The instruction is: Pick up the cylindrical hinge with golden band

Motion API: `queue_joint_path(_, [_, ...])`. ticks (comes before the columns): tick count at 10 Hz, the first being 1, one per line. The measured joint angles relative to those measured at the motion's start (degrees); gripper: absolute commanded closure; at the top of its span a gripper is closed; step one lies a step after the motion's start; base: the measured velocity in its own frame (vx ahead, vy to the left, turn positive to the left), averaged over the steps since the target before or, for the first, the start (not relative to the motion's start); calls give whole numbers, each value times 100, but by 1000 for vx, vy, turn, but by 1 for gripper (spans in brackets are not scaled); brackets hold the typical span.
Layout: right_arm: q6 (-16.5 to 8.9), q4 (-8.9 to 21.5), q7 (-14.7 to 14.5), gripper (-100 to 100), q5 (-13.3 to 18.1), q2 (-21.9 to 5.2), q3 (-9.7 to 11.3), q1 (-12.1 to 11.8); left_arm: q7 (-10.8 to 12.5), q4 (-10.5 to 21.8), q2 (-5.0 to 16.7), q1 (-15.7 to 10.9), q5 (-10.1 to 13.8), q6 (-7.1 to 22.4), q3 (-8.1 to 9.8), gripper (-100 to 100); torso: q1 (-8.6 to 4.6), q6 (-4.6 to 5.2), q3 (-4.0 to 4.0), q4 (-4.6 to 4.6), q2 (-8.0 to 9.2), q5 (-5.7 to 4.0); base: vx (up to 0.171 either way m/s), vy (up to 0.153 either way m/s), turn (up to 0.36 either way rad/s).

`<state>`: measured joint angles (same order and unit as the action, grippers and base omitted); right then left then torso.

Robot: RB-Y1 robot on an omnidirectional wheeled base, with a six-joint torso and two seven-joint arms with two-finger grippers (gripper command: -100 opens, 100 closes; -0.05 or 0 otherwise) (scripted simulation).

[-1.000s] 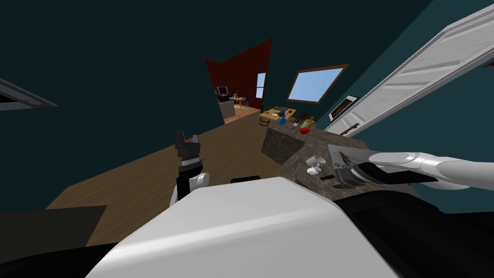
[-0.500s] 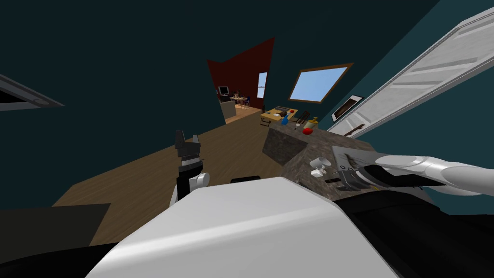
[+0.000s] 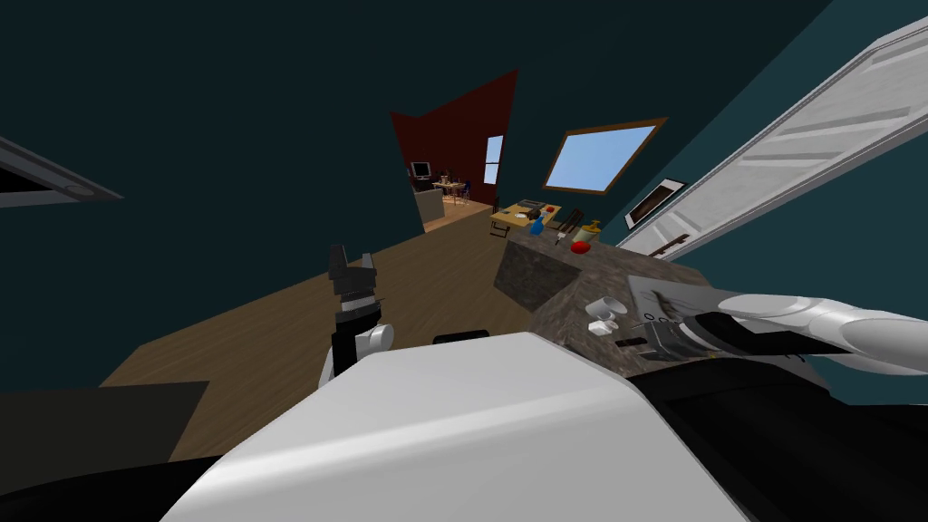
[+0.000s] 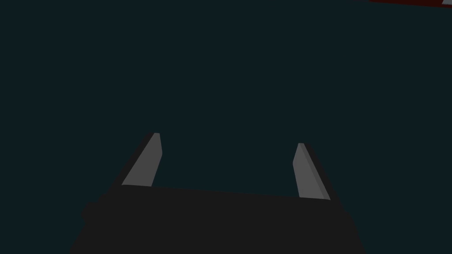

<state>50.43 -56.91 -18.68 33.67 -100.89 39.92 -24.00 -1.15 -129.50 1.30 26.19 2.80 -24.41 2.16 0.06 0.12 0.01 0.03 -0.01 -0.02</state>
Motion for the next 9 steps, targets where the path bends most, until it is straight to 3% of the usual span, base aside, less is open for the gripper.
queue_joint_path(6, [588, 1013, -427, -100, 257, 616, -126, 228, 0, 0, 0, 0, 0, 0, 0, 0, 7, -1, -3, -1, -6, 0, 23, 29, 22])
queue_joint_path(9, [650, 1332, -533, -100, 263, 723, -153, 207, 0, 0, 0, 0, 0, 0, 0, 0, -3, 0, 3, 1, 4, 0, 8, 13, 10])
